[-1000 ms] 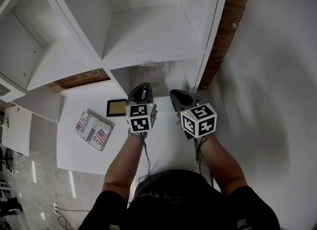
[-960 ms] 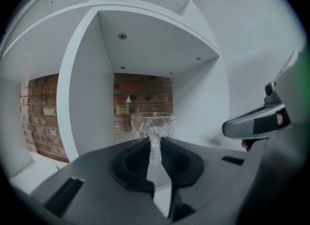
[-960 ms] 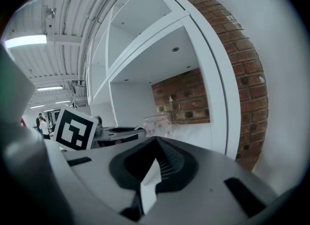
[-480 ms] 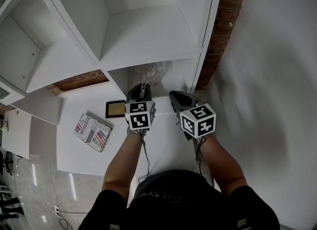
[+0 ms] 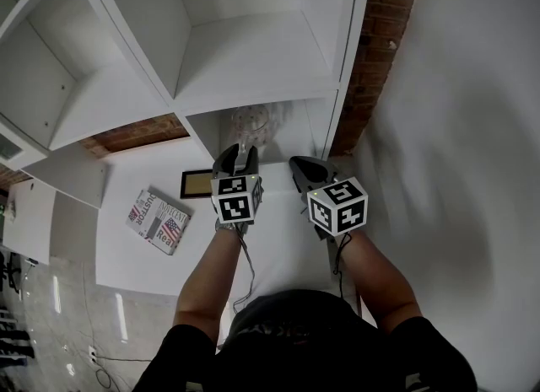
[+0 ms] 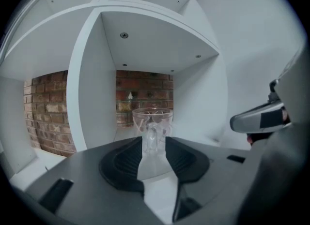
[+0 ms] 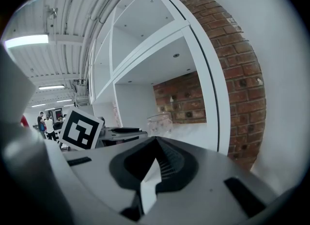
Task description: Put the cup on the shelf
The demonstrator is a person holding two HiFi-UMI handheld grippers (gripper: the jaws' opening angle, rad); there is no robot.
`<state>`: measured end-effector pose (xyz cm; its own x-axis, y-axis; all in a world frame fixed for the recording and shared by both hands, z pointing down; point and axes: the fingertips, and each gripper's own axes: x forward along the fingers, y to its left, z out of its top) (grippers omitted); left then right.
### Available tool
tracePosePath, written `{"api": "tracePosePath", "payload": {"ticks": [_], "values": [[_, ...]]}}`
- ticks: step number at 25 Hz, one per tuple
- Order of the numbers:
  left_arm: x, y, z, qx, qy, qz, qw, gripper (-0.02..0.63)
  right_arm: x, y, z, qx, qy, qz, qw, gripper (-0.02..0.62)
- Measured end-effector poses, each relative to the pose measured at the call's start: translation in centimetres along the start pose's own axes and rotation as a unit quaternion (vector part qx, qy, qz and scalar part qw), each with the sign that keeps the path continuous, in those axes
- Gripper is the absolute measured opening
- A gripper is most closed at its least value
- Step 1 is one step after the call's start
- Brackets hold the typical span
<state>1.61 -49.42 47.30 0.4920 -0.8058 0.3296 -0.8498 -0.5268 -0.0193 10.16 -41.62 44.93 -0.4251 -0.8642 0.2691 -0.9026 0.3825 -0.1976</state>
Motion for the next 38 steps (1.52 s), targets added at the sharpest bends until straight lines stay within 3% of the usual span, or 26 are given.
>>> {"api": "tracePosePath", "payload": {"ticks": [15, 22, 25, 31, 38], "values": [[-9.2, -3.0, -1.0, -0.028, -0.020, 0.054, 0.9979, 0.132, -6.0, 3.0, -1.4, -0.025, 0.008, 0.047, 0.999, 0.000], [-14.6, -4.6, -2.3, -0.046, -0.038, 0.076, 0.9953, 0.062, -8.7, 5.2, -3.4, -0.032, 0.020, 0.073, 0.997, 0.000], [-16.7, -4.2, -3.3, -0.050, -0.033, 0.089, 0.9942, 0.017, -9.1, 6.6, -3.9, -0.033, 0.023, 0.084, 0.996, 0.000], [-20.4, -2.5, -4.5, -0.052, -0.030, 0.106, 0.9925, 0.006, -8.8, 10.0, -4.9, -0.034, 0.028, 0.104, 0.994, 0.000], [-24.4, 0.1, -5.2, -0.050, -0.032, 0.089, 0.9943, 0.005, -8.3, 14.8, -5.6, -0.031, 0.025, 0.097, 0.994, 0.000]]}}
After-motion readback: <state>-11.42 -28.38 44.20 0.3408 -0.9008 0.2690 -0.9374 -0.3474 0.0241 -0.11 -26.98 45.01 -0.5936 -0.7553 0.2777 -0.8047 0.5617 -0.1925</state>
